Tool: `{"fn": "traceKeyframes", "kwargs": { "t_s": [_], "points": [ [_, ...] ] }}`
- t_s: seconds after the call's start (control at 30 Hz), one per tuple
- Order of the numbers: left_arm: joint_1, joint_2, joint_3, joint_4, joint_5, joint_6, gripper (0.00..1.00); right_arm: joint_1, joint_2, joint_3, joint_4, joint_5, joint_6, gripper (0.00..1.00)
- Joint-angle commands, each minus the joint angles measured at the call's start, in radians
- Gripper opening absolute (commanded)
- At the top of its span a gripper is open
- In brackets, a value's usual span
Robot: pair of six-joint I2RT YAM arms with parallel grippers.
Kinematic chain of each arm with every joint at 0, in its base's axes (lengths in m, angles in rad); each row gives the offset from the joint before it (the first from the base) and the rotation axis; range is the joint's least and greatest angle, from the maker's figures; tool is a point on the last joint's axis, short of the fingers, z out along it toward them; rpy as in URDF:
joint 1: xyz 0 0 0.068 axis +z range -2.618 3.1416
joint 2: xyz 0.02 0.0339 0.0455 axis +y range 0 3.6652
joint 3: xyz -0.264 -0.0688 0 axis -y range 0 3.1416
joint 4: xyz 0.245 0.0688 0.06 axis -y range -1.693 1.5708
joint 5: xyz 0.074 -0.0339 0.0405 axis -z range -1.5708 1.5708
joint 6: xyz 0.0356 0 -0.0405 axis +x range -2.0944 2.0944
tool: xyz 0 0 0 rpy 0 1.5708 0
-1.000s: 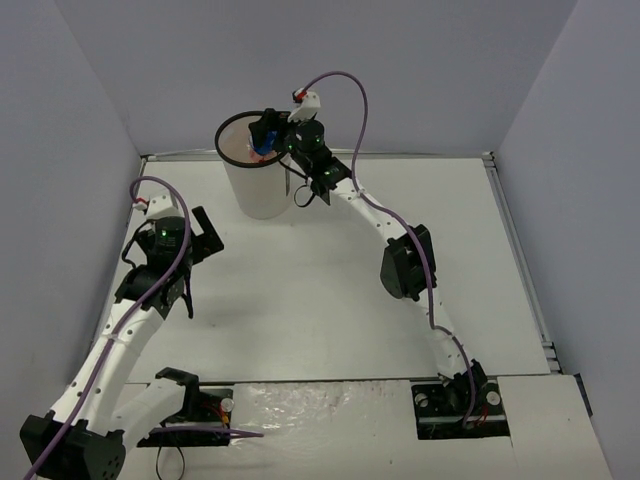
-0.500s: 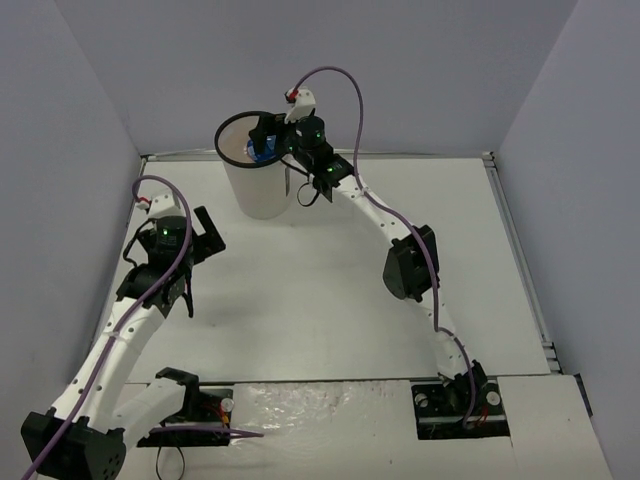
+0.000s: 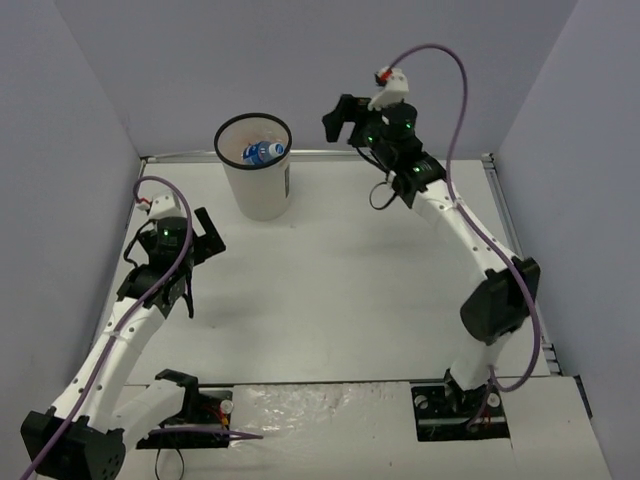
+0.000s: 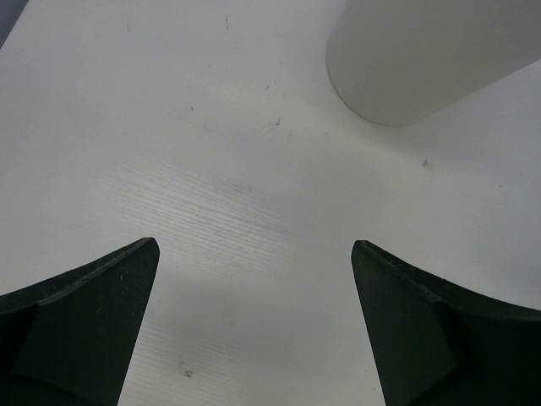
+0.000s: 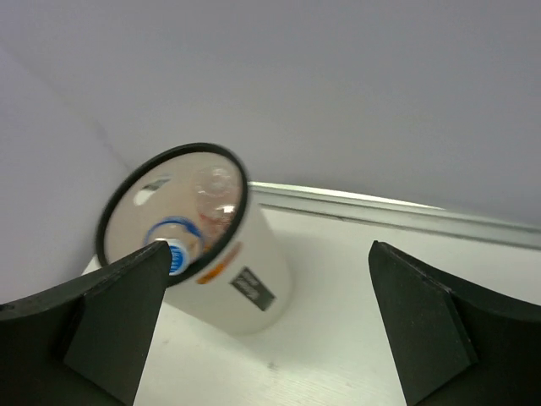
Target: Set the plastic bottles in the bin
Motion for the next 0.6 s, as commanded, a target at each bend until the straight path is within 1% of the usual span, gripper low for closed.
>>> {"fn": "traceKeyframes", "kwargs": {
  "t_s": [0.0, 0.13, 0.2, 0.23, 0.3, 0.37, 0.43, 0.57],
  "points": [
    [0.005, -0.026, 0.061, 0.025, -0.036, -0.005, 0.97, -0.034, -0.163, -0.279, 0.056, 0.162, 0.102, 1.0],
    [0.005, -0.037, 0.057, 0.018, -0.055, -0.011, 0.97, -0.032, -0.373, -0.564, 0.074, 0.373, 0.16, 1.0],
    [0.005, -0.034, 0.063, 0.007, -0.056, -0.013, 0.97, -0.032, -0.451, -0.693, 0.079, 0.472, 0.183, 1.0],
    [0.005, -0.034, 0.065, 0.005, -0.057, -0.013, 0.97, -0.032, -0.484, -0.734, 0.088, 0.498, 0.182, 1.0],
    [0.006, -0.035, 0.063, 0.0, -0.072, -0.018, 0.97, -0.034, -0.577, -0.831, 0.092, 0.541, 0.17, 1.0],
    [0.007, -0.034, 0.063, 0.001, -0.086, -0.032, 0.97, -0.032, -0.66, -0.917, 0.087, 0.549, 0.195, 1.0],
    [0.007, -0.02, 0.072, 0.0, -0.093, -0.035, 0.97, -0.031, -0.705, -0.97, 0.101, 0.558, 0.238, 1.0],
    [0.007, 0.017, 0.12, -0.037, -0.104, -0.056, 0.97, -0.032, -0.776, -1.02, 0.082, 0.596, 0.243, 1.0]
  ]
}}
